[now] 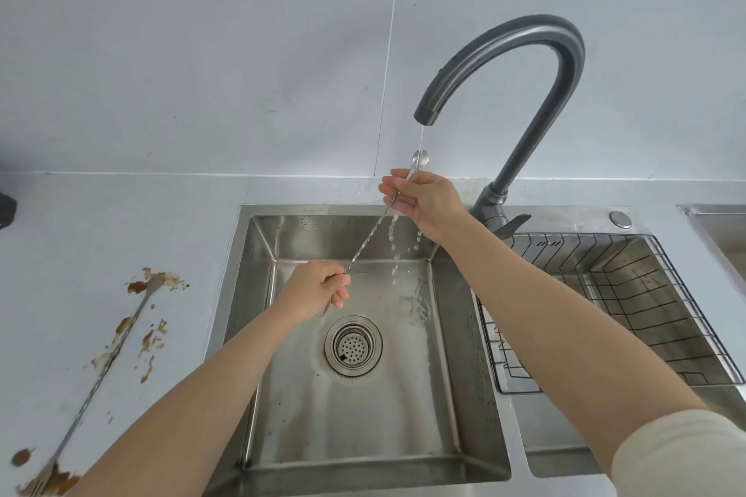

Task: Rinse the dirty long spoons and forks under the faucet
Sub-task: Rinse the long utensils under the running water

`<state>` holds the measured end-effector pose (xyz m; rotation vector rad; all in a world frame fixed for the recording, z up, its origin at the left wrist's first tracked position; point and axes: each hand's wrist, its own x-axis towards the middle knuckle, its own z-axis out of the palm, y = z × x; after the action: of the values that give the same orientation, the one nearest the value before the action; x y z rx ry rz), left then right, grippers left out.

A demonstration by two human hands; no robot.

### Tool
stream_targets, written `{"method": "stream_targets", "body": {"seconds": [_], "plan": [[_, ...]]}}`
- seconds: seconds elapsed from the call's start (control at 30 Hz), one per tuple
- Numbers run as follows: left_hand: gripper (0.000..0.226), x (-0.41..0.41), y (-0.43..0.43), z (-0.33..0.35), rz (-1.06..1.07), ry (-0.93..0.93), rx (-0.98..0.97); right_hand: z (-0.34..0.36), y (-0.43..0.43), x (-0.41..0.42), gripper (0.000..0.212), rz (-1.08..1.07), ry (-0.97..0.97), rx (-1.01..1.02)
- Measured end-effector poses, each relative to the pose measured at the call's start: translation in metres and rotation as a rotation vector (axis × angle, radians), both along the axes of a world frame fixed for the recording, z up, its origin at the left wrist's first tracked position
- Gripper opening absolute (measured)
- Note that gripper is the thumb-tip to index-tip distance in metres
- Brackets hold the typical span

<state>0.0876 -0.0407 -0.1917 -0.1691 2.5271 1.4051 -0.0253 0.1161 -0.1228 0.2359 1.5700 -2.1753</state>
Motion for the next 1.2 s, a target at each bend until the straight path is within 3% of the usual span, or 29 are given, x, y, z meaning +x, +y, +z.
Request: {"method": "stream_targets", "body": {"seconds": [0.13,0.27,0.5,0.7,0.87,1.03,1.2], "plan": [[0.036,0.002,0.0,-0.002,-0.003,0.001,-0.003,0.001,0.001,-0.001,0.013,-0.042,-0.007,-0.009],[0.03,0.003,-0.002,-0.001,-0.013,0.01,-0.028,0.0,-0.001,0.0,0.025,-0.07,-0.048,-0.008],[0.036,0.009,-0.01,-0.002,-0.032,-0.069,0.008,0.003,0.006,0.001,0.011,-0.157,-0.059,-0.021],[0.036,0.016,-0.017,-0.005,-0.02,-0.096,-0.005,0.003,0.003,0.002,0.017,-0.078,-0.037,0.218],[0.035,0.021,-0.019,-0.006,-0.027,-0.1,-0.038,0.004,0.001,-0.001,0.046,-0.075,-0.057,0.216],[0.038,0.021,-0.02,-0.005,0.06,-0.083,-0.017,-0.001,0.002,0.001,0.018,-0.026,0.024,0.143],[0.022,0.017,-0.016,0.002,0.173,0.055,-0.184,0.002,0.0,-0.001,0.012,-0.061,-0.019,0.155]]}}
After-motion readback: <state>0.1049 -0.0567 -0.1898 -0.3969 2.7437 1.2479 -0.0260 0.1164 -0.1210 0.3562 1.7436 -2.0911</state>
